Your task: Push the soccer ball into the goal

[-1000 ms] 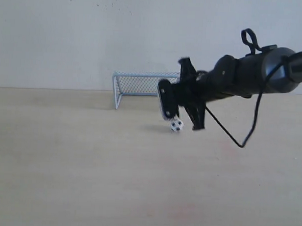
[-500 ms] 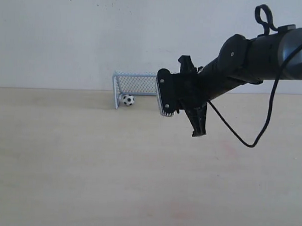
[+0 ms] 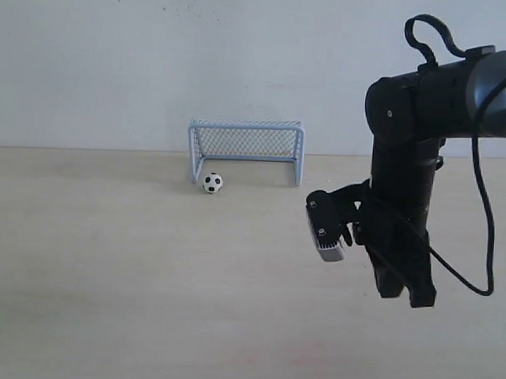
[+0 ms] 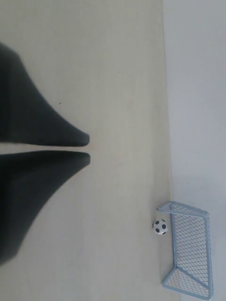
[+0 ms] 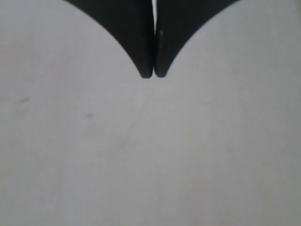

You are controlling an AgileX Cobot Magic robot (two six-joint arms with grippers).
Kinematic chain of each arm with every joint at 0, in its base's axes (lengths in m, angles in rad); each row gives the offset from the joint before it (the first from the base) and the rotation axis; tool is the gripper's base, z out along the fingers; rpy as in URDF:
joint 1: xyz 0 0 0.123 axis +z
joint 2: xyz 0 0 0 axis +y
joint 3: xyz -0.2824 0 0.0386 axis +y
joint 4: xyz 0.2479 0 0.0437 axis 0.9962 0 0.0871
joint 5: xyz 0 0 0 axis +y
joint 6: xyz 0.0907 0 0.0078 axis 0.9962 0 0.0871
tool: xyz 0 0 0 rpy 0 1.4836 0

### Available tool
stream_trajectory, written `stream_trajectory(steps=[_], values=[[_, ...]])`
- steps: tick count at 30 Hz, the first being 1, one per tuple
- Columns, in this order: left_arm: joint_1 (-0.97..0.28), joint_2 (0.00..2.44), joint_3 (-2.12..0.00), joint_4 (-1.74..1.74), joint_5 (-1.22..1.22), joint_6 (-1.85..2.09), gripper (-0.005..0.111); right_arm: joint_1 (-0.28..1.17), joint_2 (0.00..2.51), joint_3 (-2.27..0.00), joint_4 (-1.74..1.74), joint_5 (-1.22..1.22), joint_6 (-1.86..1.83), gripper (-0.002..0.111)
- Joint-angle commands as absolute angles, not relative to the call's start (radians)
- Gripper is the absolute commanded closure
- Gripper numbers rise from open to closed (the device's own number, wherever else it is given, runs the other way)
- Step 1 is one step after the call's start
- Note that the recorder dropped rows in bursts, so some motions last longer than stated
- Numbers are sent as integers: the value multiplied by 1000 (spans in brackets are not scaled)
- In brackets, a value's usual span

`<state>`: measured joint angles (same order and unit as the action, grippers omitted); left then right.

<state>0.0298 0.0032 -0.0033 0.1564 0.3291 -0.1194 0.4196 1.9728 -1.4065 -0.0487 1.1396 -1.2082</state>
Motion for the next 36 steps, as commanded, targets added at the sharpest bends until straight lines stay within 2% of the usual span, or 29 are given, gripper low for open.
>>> stream_trajectory(steps=[1, 10, 18, 36], values=[[25, 0, 0, 157, 313, -116, 102, 416, 1950, -1377, -51, 1221, -1027, 109], [25, 0, 0, 157, 313, -116, 102, 418, 1856, -1202, -44, 1221, -1051, 109], [25, 0, 0, 157, 313, -116, 102, 418, 1764, -1108, -33, 1221, -870, 109], [25, 0, 0, 157, 313, -116, 102, 418, 1685, -1079, 16, 1221, -624, 109]])
